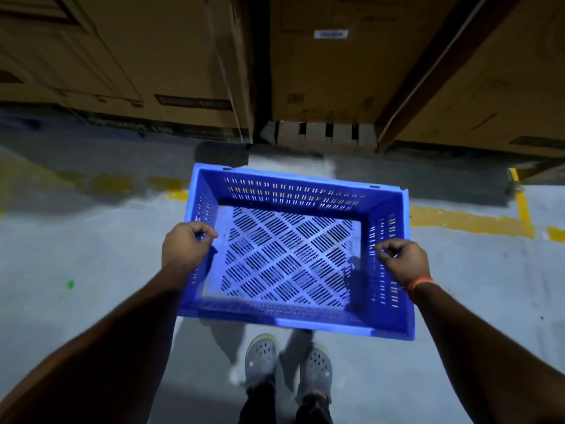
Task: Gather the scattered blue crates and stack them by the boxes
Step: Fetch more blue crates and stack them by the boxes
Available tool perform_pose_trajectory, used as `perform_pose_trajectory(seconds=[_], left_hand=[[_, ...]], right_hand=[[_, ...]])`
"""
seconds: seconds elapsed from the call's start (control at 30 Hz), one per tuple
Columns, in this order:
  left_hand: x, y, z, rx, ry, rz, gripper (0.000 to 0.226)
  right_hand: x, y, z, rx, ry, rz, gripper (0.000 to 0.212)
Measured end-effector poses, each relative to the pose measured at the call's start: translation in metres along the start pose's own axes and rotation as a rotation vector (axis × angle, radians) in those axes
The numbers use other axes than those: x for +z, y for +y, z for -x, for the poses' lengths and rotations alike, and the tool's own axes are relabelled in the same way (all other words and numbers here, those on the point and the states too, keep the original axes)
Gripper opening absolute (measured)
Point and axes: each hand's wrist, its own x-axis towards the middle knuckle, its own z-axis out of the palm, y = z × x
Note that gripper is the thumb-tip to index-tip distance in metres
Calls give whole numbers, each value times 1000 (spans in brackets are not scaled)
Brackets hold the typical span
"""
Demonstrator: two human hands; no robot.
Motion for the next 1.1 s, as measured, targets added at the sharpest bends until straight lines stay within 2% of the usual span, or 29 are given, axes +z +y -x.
perform_pose_trajectory(seconds=[0.13,0.27,0.37,0.77,1.1], left_hand=[[5,4,14,-61,3,65,13],[11,4,17,-74,10,87,15],[3,3,10,-59,-10,71,15],[12,-12,8,42,41,-18,9],[10,-12,24,9,69,-36,12]], right_hand=[[-3,10,-2,-9,28,54,15],[-6,11,-9,-22,36,120,6],[-7,5,-4,-15,52,143,9],[3,13,14,-3,103,69,3],[6,13,7,10,44,94,6]])
